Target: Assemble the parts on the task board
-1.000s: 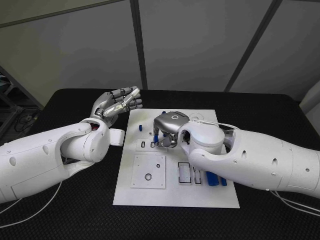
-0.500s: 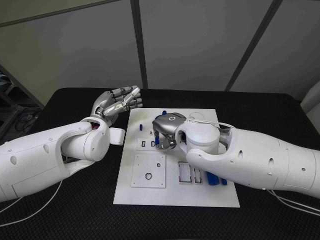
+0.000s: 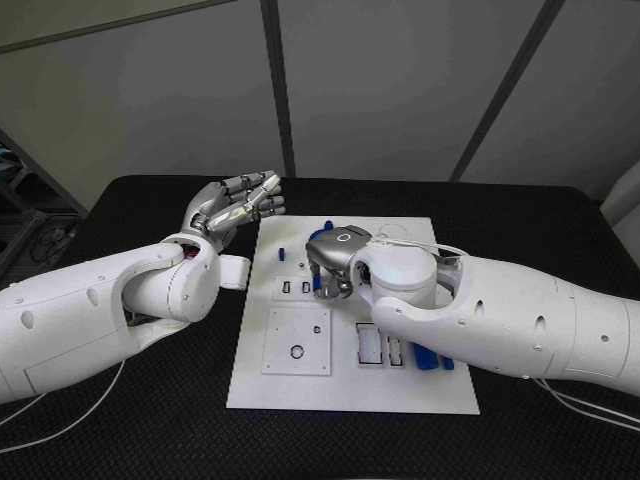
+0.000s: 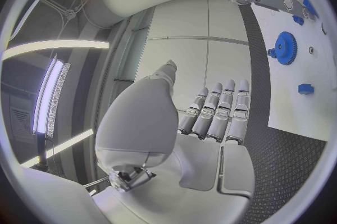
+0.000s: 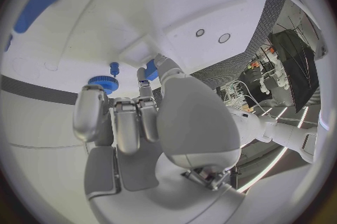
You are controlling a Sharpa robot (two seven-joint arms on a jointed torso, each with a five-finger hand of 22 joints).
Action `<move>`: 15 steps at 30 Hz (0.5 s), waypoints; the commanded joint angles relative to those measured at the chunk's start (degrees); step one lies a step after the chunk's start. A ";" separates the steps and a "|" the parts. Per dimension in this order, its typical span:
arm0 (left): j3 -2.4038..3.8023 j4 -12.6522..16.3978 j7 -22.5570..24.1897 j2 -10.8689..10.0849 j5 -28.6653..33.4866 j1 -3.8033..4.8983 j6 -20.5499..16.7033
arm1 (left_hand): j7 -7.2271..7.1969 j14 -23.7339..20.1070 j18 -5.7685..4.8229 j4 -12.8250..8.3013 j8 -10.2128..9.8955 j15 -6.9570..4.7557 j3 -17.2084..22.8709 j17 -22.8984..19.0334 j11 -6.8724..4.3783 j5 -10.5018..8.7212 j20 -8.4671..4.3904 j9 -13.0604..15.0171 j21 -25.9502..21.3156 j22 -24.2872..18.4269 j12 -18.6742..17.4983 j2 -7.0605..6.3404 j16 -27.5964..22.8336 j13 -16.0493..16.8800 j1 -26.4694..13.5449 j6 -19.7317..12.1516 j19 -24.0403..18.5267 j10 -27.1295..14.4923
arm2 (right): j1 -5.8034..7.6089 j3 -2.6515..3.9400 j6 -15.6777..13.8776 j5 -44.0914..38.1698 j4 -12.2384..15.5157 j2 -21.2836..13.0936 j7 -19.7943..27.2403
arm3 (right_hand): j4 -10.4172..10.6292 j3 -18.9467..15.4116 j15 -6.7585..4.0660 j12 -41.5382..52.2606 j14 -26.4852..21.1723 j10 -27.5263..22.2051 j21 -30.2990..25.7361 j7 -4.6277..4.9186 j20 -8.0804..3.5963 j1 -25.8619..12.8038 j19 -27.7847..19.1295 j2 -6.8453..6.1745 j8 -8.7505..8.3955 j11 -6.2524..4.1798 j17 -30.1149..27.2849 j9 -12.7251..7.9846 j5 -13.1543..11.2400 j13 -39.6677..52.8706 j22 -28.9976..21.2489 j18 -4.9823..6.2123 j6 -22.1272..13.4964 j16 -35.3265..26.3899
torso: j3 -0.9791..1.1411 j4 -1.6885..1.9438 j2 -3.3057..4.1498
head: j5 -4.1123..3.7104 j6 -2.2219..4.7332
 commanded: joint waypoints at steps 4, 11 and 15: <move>0.04 0.01 0.13 0.09 -0.61 0.10 0.22 | 6.37 0.08 0.29 0.01 -0.33 0.03 0.34 -0.02 0.16 -0.38 0.00 -0.06 0.31 -0.08 -0.16 0.10 -0.31 -0.01 0.51 -0.45 -0.24 -0.26 | 0.11 0.01 0.65 -0.65 -0.34 0.25 -0.41 | 0.27 0.28 -0.45 -0.07 5.96 3.74 0.15 0.05 -0.09 -0.25 0.33 0.30 0.15 -0.34 15.09 0.05 -0.13 11.89 -0.10 -0.50 0.25 0.29 | 0.00 -0.01 0.02 | 0.06 -0.01; 0.04 -0.06 0.05 0.14 -0.62 0.10 0.23 | 6.36 0.09 0.28 0.03 -0.33 0.04 0.29 -0.02 0.16 -0.38 0.00 -0.06 0.35 -0.11 -0.17 -0.02 -0.35 -0.01 0.45 -0.52 -0.24 -0.34 | 0.11 0.00 0.95 -0.66 -0.84 0.50 -0.41 | 0.40 0.19 -0.46 -0.20 5.96 3.65 0.04 0.09 -0.13 -0.55 0.21 0.17 0.05 -0.32 15.09 0.03 -0.28 11.75 -0.28 -0.47 0.11 0.29 | -0.01 0.02 0.00 | 0.03 -0.06; 0.04 -0.10 0.03 0.18 -0.62 0.10 0.24 | 6.36 0.09 0.28 0.03 -0.33 0.04 0.29 -0.02 0.16 -0.38 0.00 -0.06 0.35 -0.11 -0.17 -0.02 -0.35 -0.01 0.45 -0.52 -0.24 -0.34 | 0.11 0.00 0.98 -0.66 -0.99 0.58 -0.44 | 0.50 0.08 -0.45 -0.41 5.96 3.49 -0.07 0.15 -0.14 -0.81 0.10 -0.03 -0.08 -0.29 15.09 -0.01 -0.37 11.54 -0.46 -0.44 -0.09 0.29 | 0.00 0.03 -0.01 | 0.03 -0.07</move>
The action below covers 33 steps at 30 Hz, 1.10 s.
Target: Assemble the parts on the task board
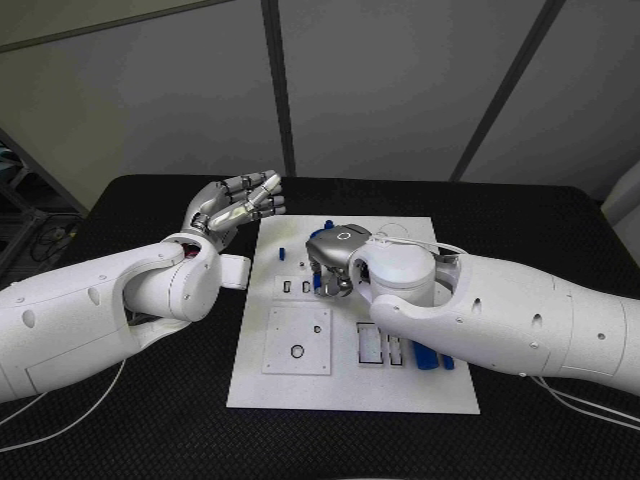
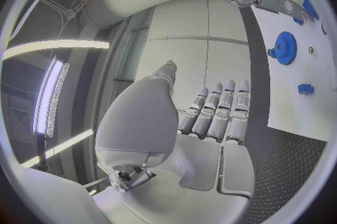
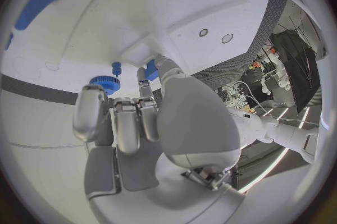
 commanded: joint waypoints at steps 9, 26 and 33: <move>0.04 -0.04 0.10 0.11 -0.60 0.10 0.25 | 6.14 0.09 0.28 0.03 -0.33 0.04 0.29 -0.02 0.16 -0.38 0.00 -0.06 0.35 -0.05 -0.17 -0.02 -0.35 -0.01 0.45 -0.31 -0.24 -0.34 | 0.04 -0.05 1.24 -0.53 -0.26 0.25 -0.23 | 0.44 -0.21 -0.40 -0.49 5.96 3.30 -0.20 0.25 -0.13 -0.91 -0.03 -0.07 -0.13 -0.21 15.09 -0.01 -0.41 11.27 -0.25 -0.41 -0.38 0.29 | -0.01 0.01 -0.04 | 0.02 -0.06; 0.04 -0.04 0.07 0.09 -0.60 0.10 0.24 | 6.14 0.09 0.28 0.03 -0.33 0.04 0.29 -0.02 0.16 -0.38 0.00 -0.06 0.35 -0.05 -0.17 -0.02 -0.35 -0.01 0.45 -0.31 -0.24 -0.34 | 0.04 -0.06 1.43 -0.53 -0.48 0.50 -0.32 | 0.70 -0.46 -0.18 -1.01 5.96 2.90 -0.54 0.58 0.00 -1.54 -0.34 -0.62 -0.64 0.04 15.09 -0.17 -0.45 10.75 -0.77 -0.32 -1.24 0.29 | 0.00 0.03 -0.03 | 0.01 -0.04; 0.04 -0.07 0.06 0.10 -0.60 0.10 0.24 | 6.14 0.09 0.28 0.03 -0.33 0.04 0.29 -0.02 0.16 -0.38 0.00 -0.06 0.35 -0.05 -0.17 -0.02 -0.35 -0.01 0.45 -0.31 -0.24 -0.34 | 0.04 -0.06 1.21 -0.53 -0.50 0.57 -0.28 | 0.79 -0.55 0.02 -1.23 5.96 2.72 -0.69 0.83 0.15 -1.76 -0.45 -0.92 -1.00 0.25 15.09 -0.29 -0.46 10.53 -0.97 -0.29 -1.90 0.29 | 0.00 0.02 -0.03 | 0.01 -0.01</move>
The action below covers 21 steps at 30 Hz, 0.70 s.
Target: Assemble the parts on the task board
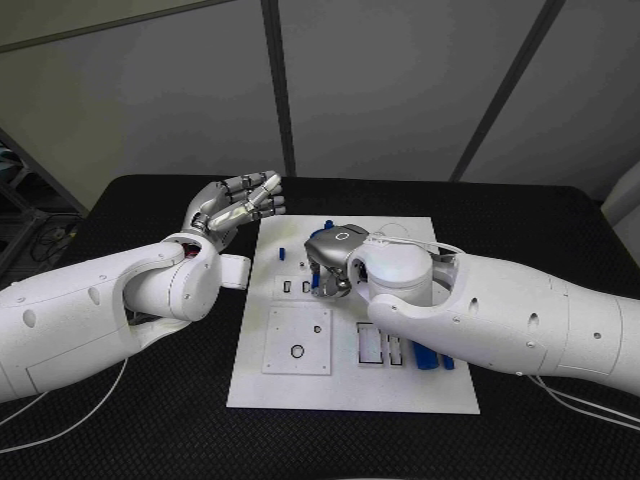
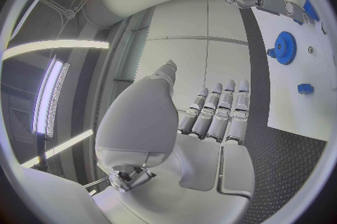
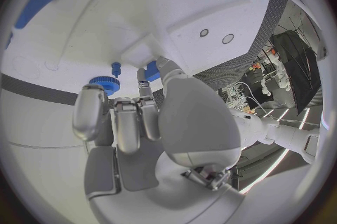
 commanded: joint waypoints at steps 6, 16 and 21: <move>0.04 0.02 0.20 0.05 -0.56 0.10 0.23 | 6.15 0.09 0.28 0.03 -0.33 0.04 0.29 -0.02 0.16 -0.38 0.00 -0.06 0.35 -0.07 -0.17 -0.02 -0.35 -0.01 0.45 -0.31 -0.24 -0.34 | 0.02 -0.04 0.60 -0.39 -0.05 0.08 -0.15 | 0.34 -0.13 0.11 -0.43 5.96 2.57 -0.32 0.08 0.23 -0.50 -0.57 -0.19 -0.44 0.34 15.10 -0.11 -0.19 10.34 -0.28 -0.26 -0.75 0.29 | 0.01 -0.02 0.02 | 0.03 -0.06; 0.04 0.02 0.17 0.05 -0.56 0.10 0.24 | 6.15 0.09 0.28 0.03 -0.33 0.04 0.29 -0.02 0.16 -0.38 0.00 -0.06 0.35 -0.07 -0.17 -0.02 -0.35 -0.01 0.45 -0.31 -0.24 -0.34 | 0.02 -0.05 0.62 -0.39 -0.08 0.12 -0.24 | 0.57 -0.36 0.42 -0.94 5.96 2.15 -0.65 0.44 0.49 -0.94 -0.86 -0.65 -0.90 0.66 15.10 -0.25 -0.30 9.82 -0.80 -0.16 -1.69 0.29 | 0.01 0.03 -0.01 | -0.01 -0.06; 0.04 0.01 0.15 0.05 -0.56 0.10 0.23 | 6.15 0.09 0.28 0.03 -0.33 0.04 0.29 -0.02 0.16 -0.38 0.00 -0.06 0.35 -0.07 -0.17 -0.02 -0.35 -0.01 0.45 -0.31 -0.24 -0.34 | 0.02 -0.05 0.69 -0.39 -0.10 0.16 -0.31 | 0.86 -0.70 0.67 -1.38 5.96 1.78 -0.80 0.72 0.73 -1.40 -0.96 -1.12 -1.27 0.92 15.10 -0.35 -0.74 9.37 -1.00 -0.12 -2.56 0.29 | 0.00 0.00 0.00 | 0.00 0.00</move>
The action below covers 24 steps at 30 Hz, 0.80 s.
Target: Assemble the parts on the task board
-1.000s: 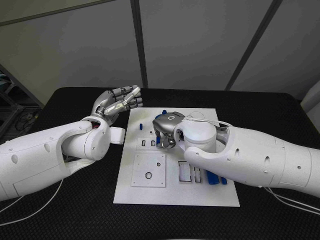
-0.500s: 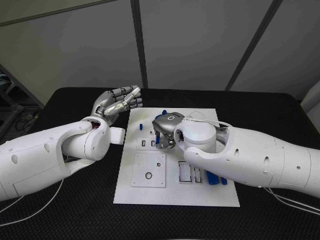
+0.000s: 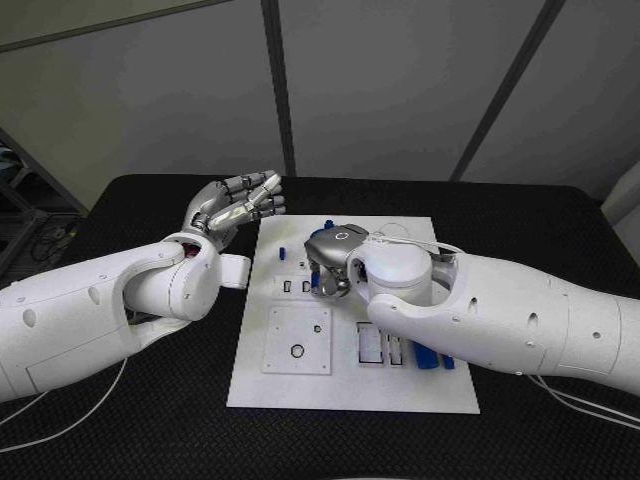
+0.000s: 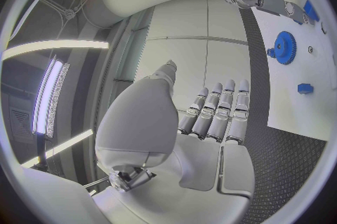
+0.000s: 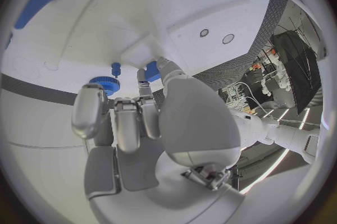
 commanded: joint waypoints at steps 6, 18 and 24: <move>0.04 0.04 0.21 0.05 -0.54 0.10 0.24 | 6.15 0.09 0.28 0.02 -0.33 0.04 0.29 -0.02 0.16 -0.38 0.00 -0.06 0.35 -0.07 -0.17 -0.02 -0.35 -0.01 0.45 -0.32 -0.24 -0.34 | 0.03 -0.04 0.75 -0.38 -0.05 0.08 -0.26 | 0.44 -0.28 0.50 -0.56 6.15 1.62 -0.41 -0.02 0.17 -0.56 -0.41 -0.30 -0.32 0.56 15.06 -0.08 -0.54 9.18 -0.18 -0.09 -0.69 0.29 | 0.00 0.00 0.00 | -0.04 0.03; 0.04 0.05 0.14 0.02 -0.54 0.10 0.27 | 6.14 0.09 0.28 0.05 -0.35 0.04 0.29 -0.02 0.17 -0.35 0.00 -0.07 0.36 -0.11 -0.19 -0.05 -0.39 -0.03 0.41 -0.46 -0.27 -0.53 | 0.03 -0.04 0.61 -0.38 -0.05 0.08 -0.52 | 1.18 -0.72 0.77 -1.59 6.12 0.80 -0.73 0.31 0.46 -1.21 -0.67 -0.63 -0.73 0.85 14.92 -0.18 -1.61 8.10 -0.66 0.01 -1.96 0.23 | 0.01 0.00 0.01 | -0.08 0.08; 0.04 0.02 0.13 0.03 -0.54 0.10 0.28 | 6.14 0.09 0.28 0.05 -0.35 0.04 0.29 -0.02 0.17 -0.35 0.00 -0.07 0.36 -0.11 -0.19 -0.05 -0.39 -0.03 0.41 -0.46 -0.27 -0.53 | 0.03 -0.04 0.58 -0.38 -0.05 0.06 -0.65 | 1.62 -0.98 0.97 -1.92 6.09 0.54 -0.86 0.56 0.65 -1.34 -0.74 -0.91 -0.97 1.09 14.79 -0.26 -2.70 7.74 -0.79 0.03 -2.98 0.18 | 0.01 -0.01 0.00 | -0.10 0.09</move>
